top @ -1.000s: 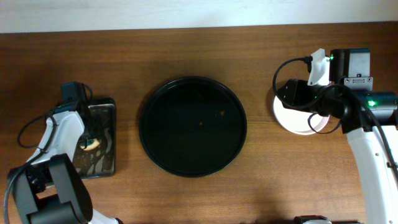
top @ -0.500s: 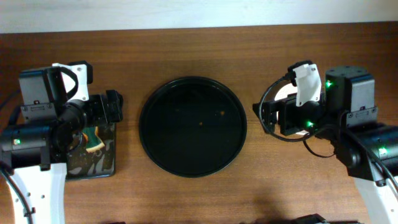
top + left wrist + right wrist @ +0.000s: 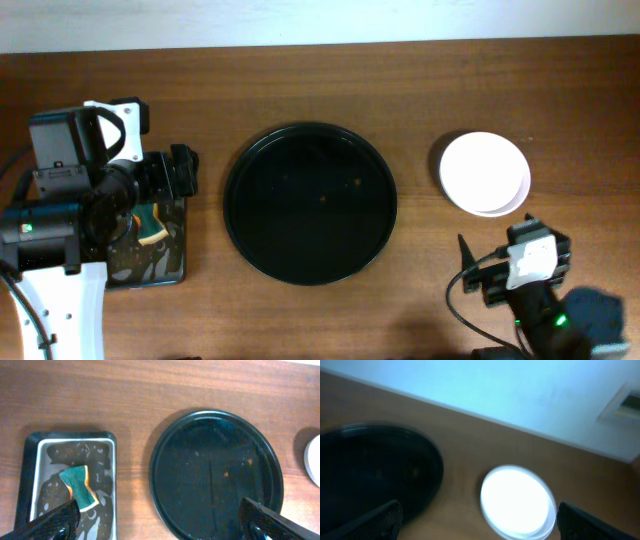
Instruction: Clean dirty plates on tray and stack at the side
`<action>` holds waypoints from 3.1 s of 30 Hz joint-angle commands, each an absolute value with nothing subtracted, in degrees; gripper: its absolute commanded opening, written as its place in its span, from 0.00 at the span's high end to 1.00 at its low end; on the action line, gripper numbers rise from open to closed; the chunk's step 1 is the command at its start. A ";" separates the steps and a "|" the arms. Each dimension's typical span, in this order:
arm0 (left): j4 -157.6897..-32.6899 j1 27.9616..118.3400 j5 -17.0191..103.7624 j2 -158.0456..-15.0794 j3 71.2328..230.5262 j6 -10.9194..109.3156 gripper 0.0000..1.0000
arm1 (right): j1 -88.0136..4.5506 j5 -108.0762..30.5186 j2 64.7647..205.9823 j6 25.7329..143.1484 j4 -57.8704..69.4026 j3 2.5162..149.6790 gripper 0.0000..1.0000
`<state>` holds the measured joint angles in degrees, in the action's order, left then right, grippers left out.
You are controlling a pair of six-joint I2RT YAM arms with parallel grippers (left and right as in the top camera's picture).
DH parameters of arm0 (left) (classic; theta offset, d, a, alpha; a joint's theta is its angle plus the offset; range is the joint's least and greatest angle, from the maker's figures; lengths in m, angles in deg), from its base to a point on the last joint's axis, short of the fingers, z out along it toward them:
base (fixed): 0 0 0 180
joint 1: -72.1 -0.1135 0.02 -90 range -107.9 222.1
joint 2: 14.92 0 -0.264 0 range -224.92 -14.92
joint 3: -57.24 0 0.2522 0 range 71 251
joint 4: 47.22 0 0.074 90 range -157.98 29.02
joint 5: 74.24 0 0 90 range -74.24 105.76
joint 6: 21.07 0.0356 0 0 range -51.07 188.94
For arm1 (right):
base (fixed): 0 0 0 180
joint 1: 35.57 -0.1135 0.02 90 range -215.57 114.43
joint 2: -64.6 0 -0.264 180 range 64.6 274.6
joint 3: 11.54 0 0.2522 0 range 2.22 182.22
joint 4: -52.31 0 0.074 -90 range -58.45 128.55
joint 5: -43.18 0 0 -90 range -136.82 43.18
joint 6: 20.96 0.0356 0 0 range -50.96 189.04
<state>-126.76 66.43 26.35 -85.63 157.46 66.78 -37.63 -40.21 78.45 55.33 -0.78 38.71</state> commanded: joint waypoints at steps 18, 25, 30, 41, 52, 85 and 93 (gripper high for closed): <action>-126.65 66.43 26.91 -85.39 157.72 67.28 0.01 | -37.41 -41.50 64.81 69.56 34.67 2.54 0.01; -92.45 72.68 23.81 -67.03 128.02 68.18 0.01 | -37.41 -41.52 64.81 69.56 34.67 2.54 0.01; -72.27 72.79 23.00 -38.25 95.41 68.36 0.01 | -37.41 -41.52 64.81 69.56 34.67 2.54 0.01; -65.26 72.75 19.15 -15.17 71.47 68.57 0.01 | -37.41 -41.52 64.81 69.56 34.67 2.54 0.01; -65.30 72.75 19.15 -15.21 71.47 68.57 0.01 | -37.41 -41.52 64.81 69.56 34.67 2.54 0.01; -65.32 72.75 19.15 -15.21 71.47 68.57 0.01 | -37.41 -41.50 64.81 69.56 34.67 2.54 0.01; -65.32 72.75 19.15 -15.21 71.50 68.57 0.01 | -37.41 -41.50 64.81 69.56 34.67 2.54 0.01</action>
